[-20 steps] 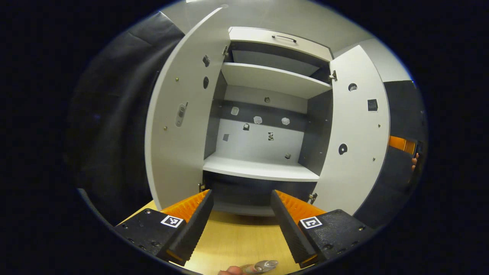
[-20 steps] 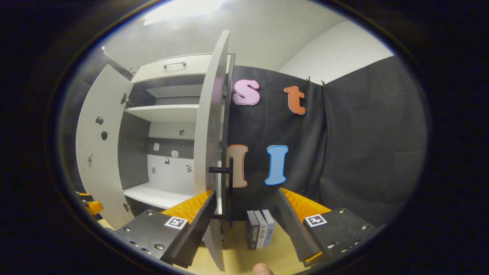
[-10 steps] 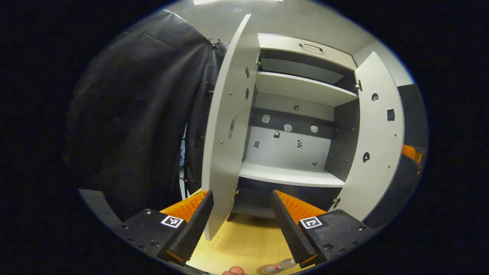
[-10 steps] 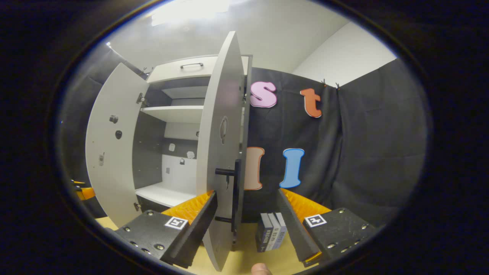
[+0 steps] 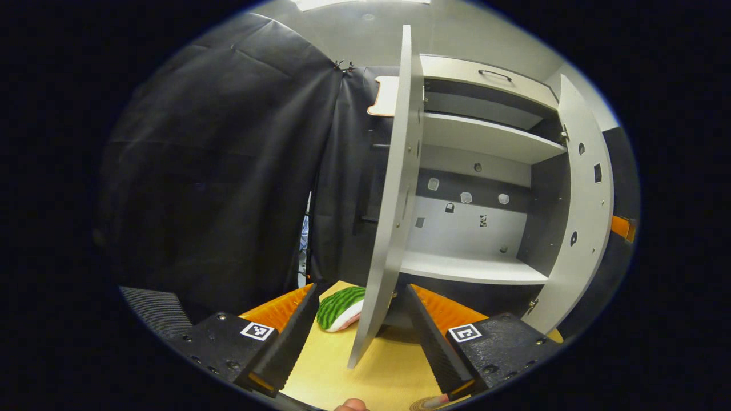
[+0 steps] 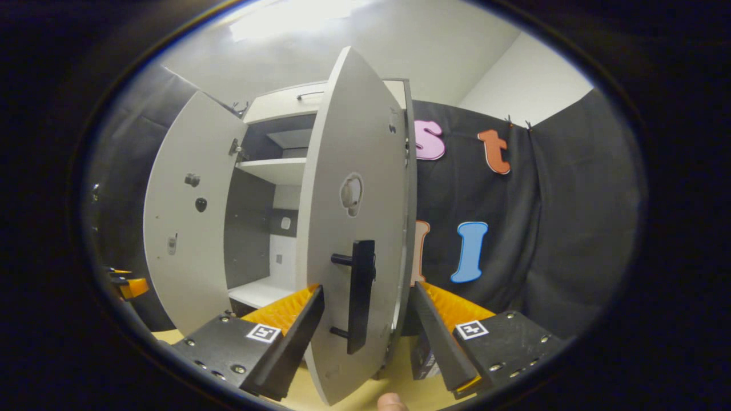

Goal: Grasp the bottle in the cabinet with the left hand and place it on the coaster, then close the right door with the right hand and the left door with the left hand.

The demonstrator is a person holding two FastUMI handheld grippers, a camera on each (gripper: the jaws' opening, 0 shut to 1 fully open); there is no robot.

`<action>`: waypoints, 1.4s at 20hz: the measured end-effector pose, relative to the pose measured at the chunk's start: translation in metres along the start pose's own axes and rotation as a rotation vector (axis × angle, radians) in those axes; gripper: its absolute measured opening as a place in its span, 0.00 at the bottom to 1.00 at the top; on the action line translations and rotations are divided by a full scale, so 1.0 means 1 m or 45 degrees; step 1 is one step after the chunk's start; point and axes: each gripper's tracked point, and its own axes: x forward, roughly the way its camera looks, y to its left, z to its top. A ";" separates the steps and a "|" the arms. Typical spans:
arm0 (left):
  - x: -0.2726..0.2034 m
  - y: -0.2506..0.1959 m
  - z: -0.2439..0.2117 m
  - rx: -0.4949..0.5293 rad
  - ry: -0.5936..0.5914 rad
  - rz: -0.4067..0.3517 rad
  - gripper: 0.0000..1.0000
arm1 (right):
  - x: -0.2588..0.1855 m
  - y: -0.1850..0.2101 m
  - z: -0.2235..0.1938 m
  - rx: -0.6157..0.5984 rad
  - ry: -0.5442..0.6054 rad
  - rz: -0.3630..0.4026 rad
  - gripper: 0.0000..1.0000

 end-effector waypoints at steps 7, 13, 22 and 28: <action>0.016 0.029 0.005 -0.020 -0.030 0.058 0.95 | 0.018 0.024 0.001 -0.006 -0.003 0.034 0.93; 0.030 0.043 -0.003 -0.042 -0.013 0.073 0.95 | 0.026 0.058 0.003 0.045 -0.006 0.103 0.93; 0.042 0.043 -0.007 -0.029 0.012 0.026 0.95 | 0.026 0.066 -0.003 0.057 0.015 0.091 0.95; 0.053 0.040 -0.007 -0.012 0.025 -0.005 0.95 | 0.023 0.074 -0.008 0.044 0.023 0.080 0.93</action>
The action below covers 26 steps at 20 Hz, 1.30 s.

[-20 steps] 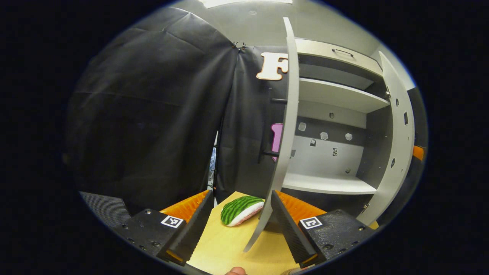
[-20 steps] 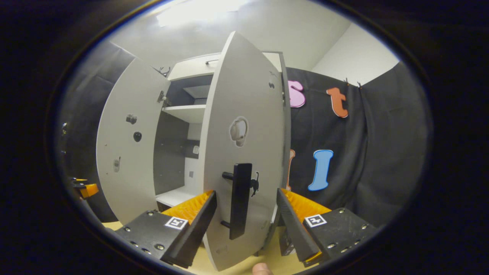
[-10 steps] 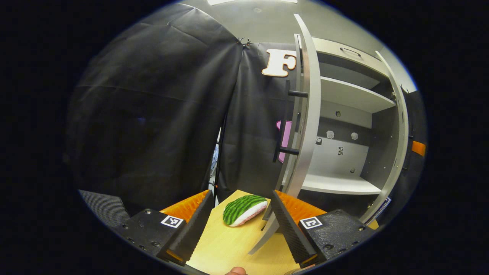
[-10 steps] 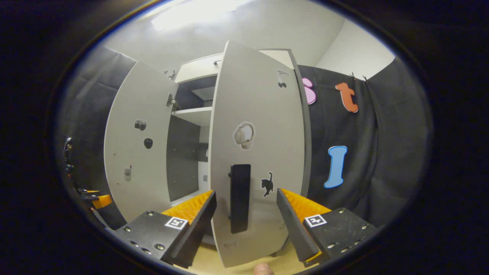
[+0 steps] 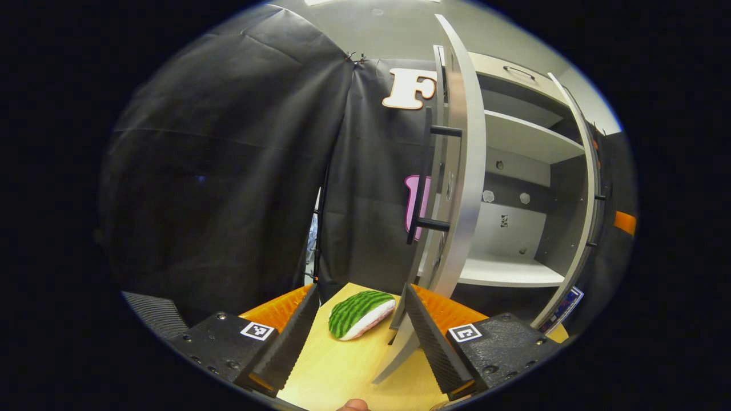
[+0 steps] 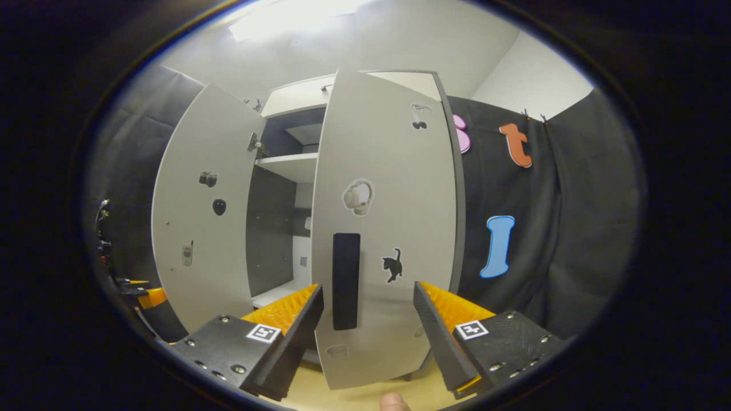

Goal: Grasp the bottle in the cabinet with the left hand and place it on the coaster, then close the right door with the right hand and the left door with the left hand.

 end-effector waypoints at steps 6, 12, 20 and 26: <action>0.005 -0.001 -0.001 0.014 0.018 -0.009 0.95 | 0.000 -0.001 -0.003 -0.006 0.005 -0.022 0.93; 0.008 -0.007 -0.004 -0.018 0.042 -0.065 0.95 | -0.002 -0.010 -0.007 -0.011 0.009 -0.055 0.98; 0.007 -0.019 -0.007 -0.062 0.060 -0.119 0.95 | -0.005 -0.014 -0.008 -0.003 0.008 -0.067 0.96; 0.003 -0.032 -0.010 -0.053 0.068 -0.155 0.95 | -0.010 -0.021 -0.008 0.000 0.008 -0.081 0.95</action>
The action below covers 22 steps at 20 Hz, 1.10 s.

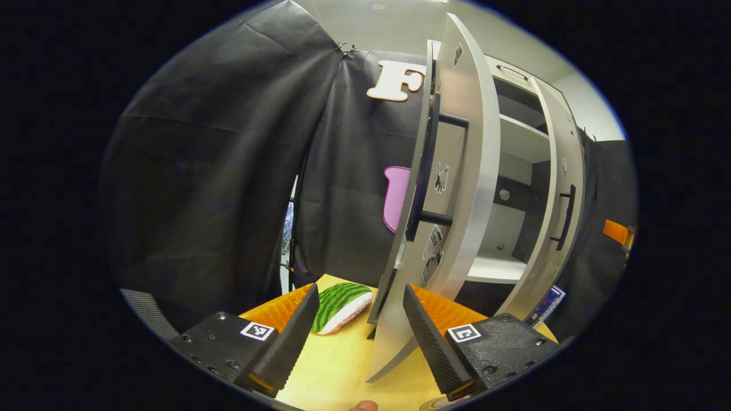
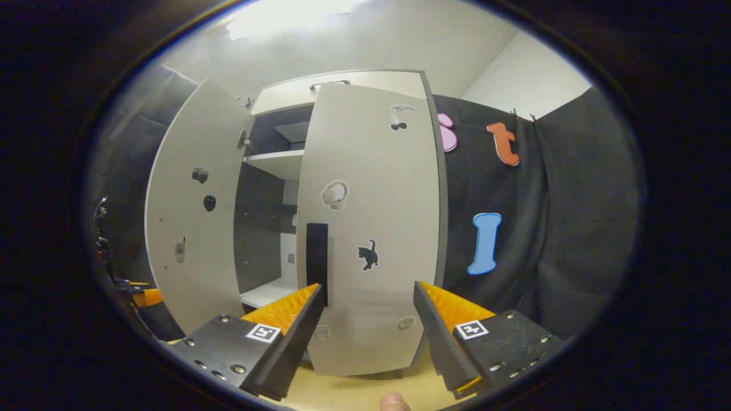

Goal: Grasp the bottle in the cabinet with the left hand and place it on the coaster, then close the right door with the right hand and the left door with the left hand.

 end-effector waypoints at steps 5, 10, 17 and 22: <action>-0.001 -0.018 -0.003 0.001 0.013 -0.061 0.95 | -0.005 -0.008 0.002 -0.009 -0.009 -0.020 0.96; 0.004 -0.051 -0.008 0.030 0.026 -0.143 0.94 | -0.012 -0.020 0.002 -0.015 -0.011 -0.050 0.96; 0.010 -0.077 -0.014 0.055 0.042 -0.219 0.94 | -0.018 -0.033 0.004 -0.017 -0.015 -0.088 0.95; 0.016 -0.096 -0.016 0.060 0.054 -0.261 0.94 | -0.020 -0.041 0.005 -0.020 -0.021 -0.106 0.95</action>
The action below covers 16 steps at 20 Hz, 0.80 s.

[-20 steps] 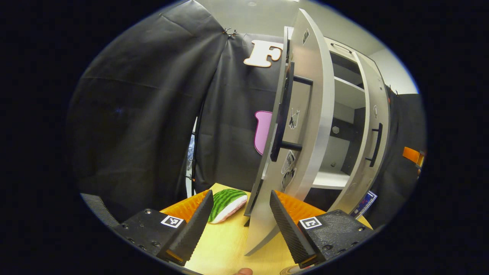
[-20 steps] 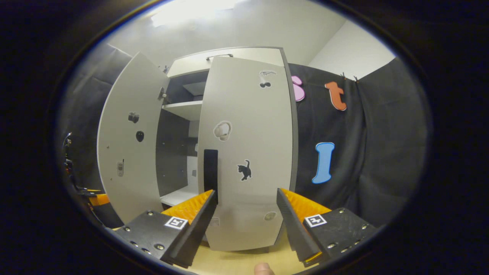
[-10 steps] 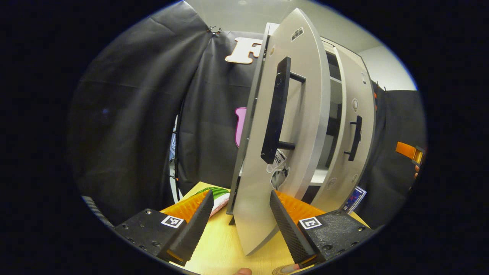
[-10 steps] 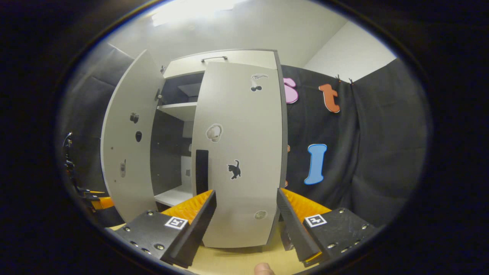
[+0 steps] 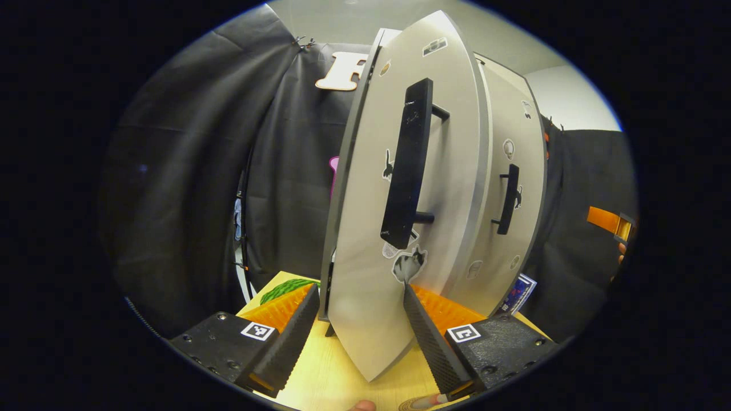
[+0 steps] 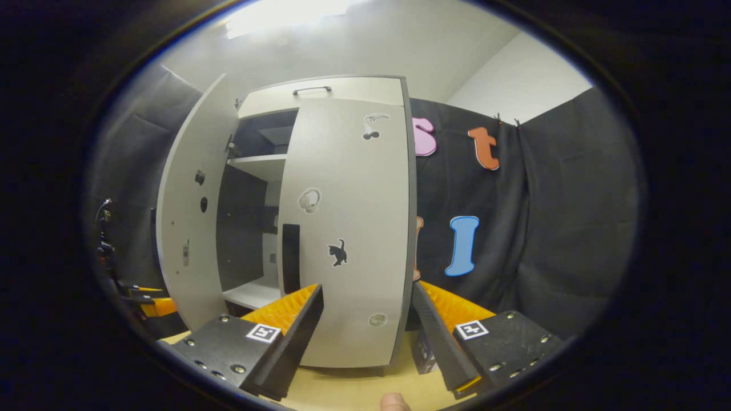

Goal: Grasp the bottle in the cabinet with the left hand and place it on the coaster, then close the right door with the right hand and the left door with the left hand.

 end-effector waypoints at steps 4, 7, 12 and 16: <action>0.006 -0.016 -0.002 0.011 0.011 -0.046 0.94 | -0.001 -0.008 -0.001 0.000 -0.002 -0.021 0.95; 0.012 -0.030 -0.006 0.012 0.025 -0.091 0.94 | -0.001 -0.014 -0.001 -0.002 -0.002 -0.037 0.95; 0.019 -0.065 -0.011 0.014 0.042 -0.191 0.94 | -0.005 -0.024 -0.004 0.001 0.002 -0.067 0.93; 0.022 -0.083 -0.013 0.050 0.046 -0.242 0.94 | -0.008 -0.032 -0.005 0.006 0.002 -0.088 0.95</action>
